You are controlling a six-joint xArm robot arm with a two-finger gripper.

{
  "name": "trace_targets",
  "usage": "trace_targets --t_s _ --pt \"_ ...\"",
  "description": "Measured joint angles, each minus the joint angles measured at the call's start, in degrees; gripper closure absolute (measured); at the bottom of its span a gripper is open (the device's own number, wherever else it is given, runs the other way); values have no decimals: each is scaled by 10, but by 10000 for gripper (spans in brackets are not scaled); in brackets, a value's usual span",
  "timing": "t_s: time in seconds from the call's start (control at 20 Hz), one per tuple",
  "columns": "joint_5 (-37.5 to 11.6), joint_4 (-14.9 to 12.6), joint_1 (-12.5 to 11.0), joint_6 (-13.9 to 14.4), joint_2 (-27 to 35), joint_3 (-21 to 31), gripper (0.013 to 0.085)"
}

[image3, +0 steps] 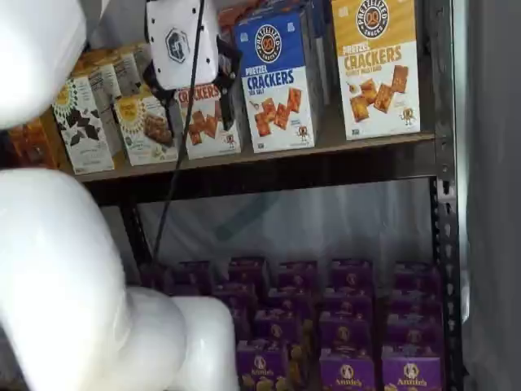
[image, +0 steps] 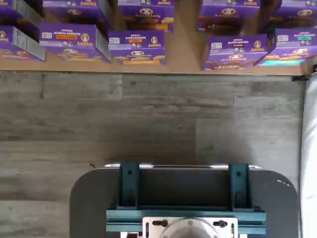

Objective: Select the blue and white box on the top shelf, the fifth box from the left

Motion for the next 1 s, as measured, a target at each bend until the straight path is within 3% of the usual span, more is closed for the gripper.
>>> trace_targets --t_s 0.1,0.25,0.55,0.85,1.0 --pt "-5 29 -27 -14 -4 4 130" --pt "-10 42 -35 -18 -7 7 130" --pt "-28 25 -17 -9 -11 13 130" --pt "-75 0 -1 -2 9 8 130" --pt "-102 -9 -3 -7 33 -8 130"
